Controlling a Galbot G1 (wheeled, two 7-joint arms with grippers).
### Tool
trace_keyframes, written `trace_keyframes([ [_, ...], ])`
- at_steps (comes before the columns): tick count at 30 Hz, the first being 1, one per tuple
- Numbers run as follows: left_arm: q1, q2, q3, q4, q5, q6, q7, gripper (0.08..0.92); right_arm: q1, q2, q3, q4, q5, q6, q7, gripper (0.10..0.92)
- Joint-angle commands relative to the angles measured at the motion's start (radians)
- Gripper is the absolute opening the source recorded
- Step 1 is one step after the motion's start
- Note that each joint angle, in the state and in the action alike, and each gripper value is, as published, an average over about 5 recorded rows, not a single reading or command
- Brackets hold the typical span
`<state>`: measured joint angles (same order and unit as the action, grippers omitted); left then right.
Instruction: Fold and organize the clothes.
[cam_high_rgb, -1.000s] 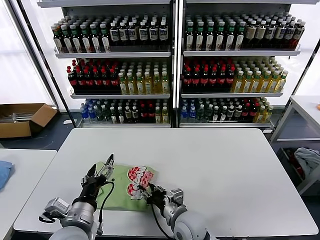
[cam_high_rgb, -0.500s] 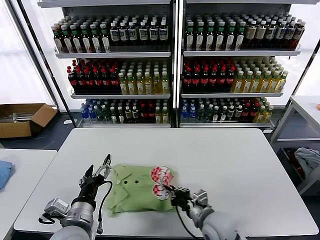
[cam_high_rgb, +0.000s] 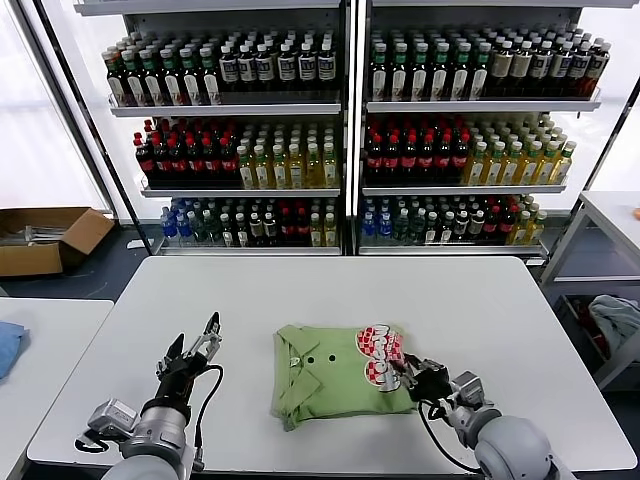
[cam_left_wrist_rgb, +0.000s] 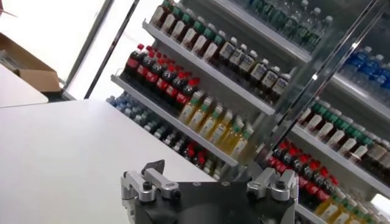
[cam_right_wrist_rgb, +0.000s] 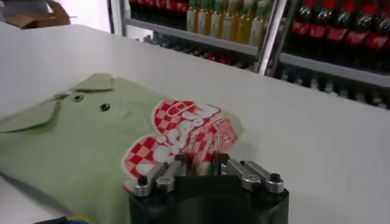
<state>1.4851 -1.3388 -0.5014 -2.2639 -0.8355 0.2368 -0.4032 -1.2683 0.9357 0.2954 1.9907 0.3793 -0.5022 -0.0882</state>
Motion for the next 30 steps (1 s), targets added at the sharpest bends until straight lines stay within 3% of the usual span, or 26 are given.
trace_keyframes([
  [1, 0.025, 0.001, 0.000, -0.016, 0.032, 0.011, -0.001, 0.823, -0.036, 0.017, 0.054, 0.071, -0.062, 0.050, 0.035, 0.413],
  [9, 0.059, 0.003, 0.011, -0.033, 0.059, 0.013, 0.003, 0.823, 0.077, 0.224, -0.121, -0.034, -0.060, 0.161, 0.082, 0.647],
  [15, 0.076, 0.002, 0.000, -0.032, 0.063, 0.008, 0.009, 0.823, 0.059, 0.249, -0.137, -0.128, -0.056, 0.127, 0.135, 0.798],
  [22, 0.069, -0.007, 0.017, -0.022, 0.068, 0.008, 0.012, 0.823, -0.007, 0.219, -0.107, -0.117, -0.017, 0.093, 0.144, 0.822],
  [30, 0.071, -0.011, 0.023, -0.026, 0.073, 0.008, 0.014, 0.823, 0.039, 0.211, -0.096, 0.056, 0.025, 0.122, 0.160, 0.823],
])
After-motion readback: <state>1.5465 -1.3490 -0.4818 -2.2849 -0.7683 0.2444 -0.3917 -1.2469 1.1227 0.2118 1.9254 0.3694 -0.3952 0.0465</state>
